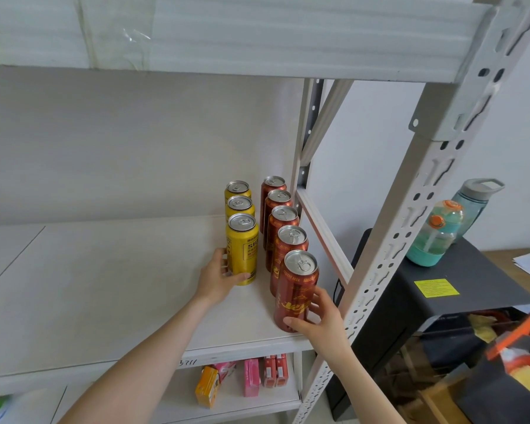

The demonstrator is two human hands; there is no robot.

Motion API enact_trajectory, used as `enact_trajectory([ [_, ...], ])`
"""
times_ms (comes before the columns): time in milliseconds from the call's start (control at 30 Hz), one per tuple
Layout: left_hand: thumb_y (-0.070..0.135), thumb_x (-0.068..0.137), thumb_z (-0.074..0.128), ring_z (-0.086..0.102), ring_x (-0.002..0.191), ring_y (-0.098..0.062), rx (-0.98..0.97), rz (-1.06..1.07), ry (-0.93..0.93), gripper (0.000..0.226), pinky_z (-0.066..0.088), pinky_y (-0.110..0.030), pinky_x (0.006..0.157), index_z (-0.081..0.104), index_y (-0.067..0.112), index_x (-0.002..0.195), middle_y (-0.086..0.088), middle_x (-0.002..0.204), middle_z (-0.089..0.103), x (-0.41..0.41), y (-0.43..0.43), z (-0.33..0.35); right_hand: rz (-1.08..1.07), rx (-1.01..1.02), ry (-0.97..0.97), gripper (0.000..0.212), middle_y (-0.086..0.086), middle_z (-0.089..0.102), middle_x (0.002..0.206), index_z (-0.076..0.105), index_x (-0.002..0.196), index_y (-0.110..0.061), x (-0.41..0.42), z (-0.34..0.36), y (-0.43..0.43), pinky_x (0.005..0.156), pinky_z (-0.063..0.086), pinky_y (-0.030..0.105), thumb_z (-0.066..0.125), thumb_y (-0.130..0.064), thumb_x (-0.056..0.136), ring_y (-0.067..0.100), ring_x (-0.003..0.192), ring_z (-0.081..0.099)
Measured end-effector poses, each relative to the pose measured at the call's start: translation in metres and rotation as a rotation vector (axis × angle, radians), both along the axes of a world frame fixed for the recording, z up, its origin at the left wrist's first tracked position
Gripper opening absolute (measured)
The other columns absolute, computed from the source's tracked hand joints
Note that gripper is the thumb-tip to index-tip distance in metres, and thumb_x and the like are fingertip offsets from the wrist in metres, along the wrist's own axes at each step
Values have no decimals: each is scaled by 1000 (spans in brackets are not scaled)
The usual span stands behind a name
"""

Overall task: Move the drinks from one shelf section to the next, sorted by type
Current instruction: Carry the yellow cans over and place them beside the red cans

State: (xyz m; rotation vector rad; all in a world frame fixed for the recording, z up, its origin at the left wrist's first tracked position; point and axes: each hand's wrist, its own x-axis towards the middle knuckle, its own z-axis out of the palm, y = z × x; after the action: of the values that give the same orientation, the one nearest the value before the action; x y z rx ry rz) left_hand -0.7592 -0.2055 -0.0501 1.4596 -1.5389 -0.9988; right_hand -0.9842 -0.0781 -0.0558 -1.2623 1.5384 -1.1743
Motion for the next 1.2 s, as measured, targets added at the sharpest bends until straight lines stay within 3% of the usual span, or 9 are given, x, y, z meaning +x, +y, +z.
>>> enact_trajectory([
  [100, 17, 70, 89, 62, 92, -21, 9, -2, -4, 63, 48, -22, 74, 47, 19, 118, -4, 111, 60, 1, -1, 0, 1, 10, 6, 71, -20, 57, 120, 47, 128, -32, 0, 0, 0, 68, 45, 10, 87, -27, 69, -2, 106, 55],
  [233, 18, 71, 88, 61, 91, -18, 9, -1, -29, 67, 47, -15, 71, 48, 15, 124, -5, 113, 60, 0, 0, 0, 1, 7, 20, 69, -20, 58, 119, 46, 125, -35, 1, 1, 1, 67, 46, 9, 87, -28, 70, -2, 107, 56],
  [333, 22, 73, 87, 60, 106, -25, 6, -10, -75, 72, 48, -31, 88, 46, 14, 133, -12, 123, 62, 2, 4, -1, -16, 11, 18, 68, -20, 58, 119, 46, 123, -38, 2, 2, 2, 64, 47, 7, 87, -28, 70, -3, 106, 56],
  [467, 29, 77, 83, 50, 128, -27, -40, -26, -209, 75, 41, -35, 98, 44, 15, 140, -13, 138, 54, 13, 14, -2, -89, -2, 11, 69, -21, 59, 117, 45, 118, -44, 8, 1, 7, 63, 46, 6, 88, -27, 67, -5, 104, 56],
  [633, 36, 84, 76, 44, 132, -30, -59, -24, -357, 72, 38, -39, 106, 42, 11, 143, -15, 140, 49, 33, 31, -4, -150, -11, 32, 73, -18, 56, 120, 44, 125, -38, 16, 1, 14, 77, 44, 14, 88, -30, 67, 1, 109, 55],
  [767, 38, 89, 69, 41, 133, -31, -98, -41, -444, 66, 35, -38, 107, 42, 10, 143, -13, 142, 48, 46, 50, -7, -217, -14, 94, 80, -14, 52, 131, 41, 134, -33, 21, -1, 27, 91, 47, 31, 87, -37, 68, 8, 116, 52],
  [1000, 41, 92, 62, 43, 133, -35, -336, -97, -739, 61, 33, -44, 111, 47, 6, 140, -16, 140, 52, 60, 90, -5, -281, 1, 504, 86, -7, 40, 150, 29, 147, -32, 40, -2, 68, 109, 40, 47, 76, -50, 77, 17, 136, 39],
  [1200, 55, 96, 45, 20, 149, -29, -321, -150, -984, 66, 16, -51, 119, 32, 19, 151, -10, 160, 28, 77, 134, -10, -173, 16, 936, 86, -1, 18, 162, 10, 153, -31, 58, 0, 106, 118, 20, 50, 55, -63, 87, 24, 149, 17],
])
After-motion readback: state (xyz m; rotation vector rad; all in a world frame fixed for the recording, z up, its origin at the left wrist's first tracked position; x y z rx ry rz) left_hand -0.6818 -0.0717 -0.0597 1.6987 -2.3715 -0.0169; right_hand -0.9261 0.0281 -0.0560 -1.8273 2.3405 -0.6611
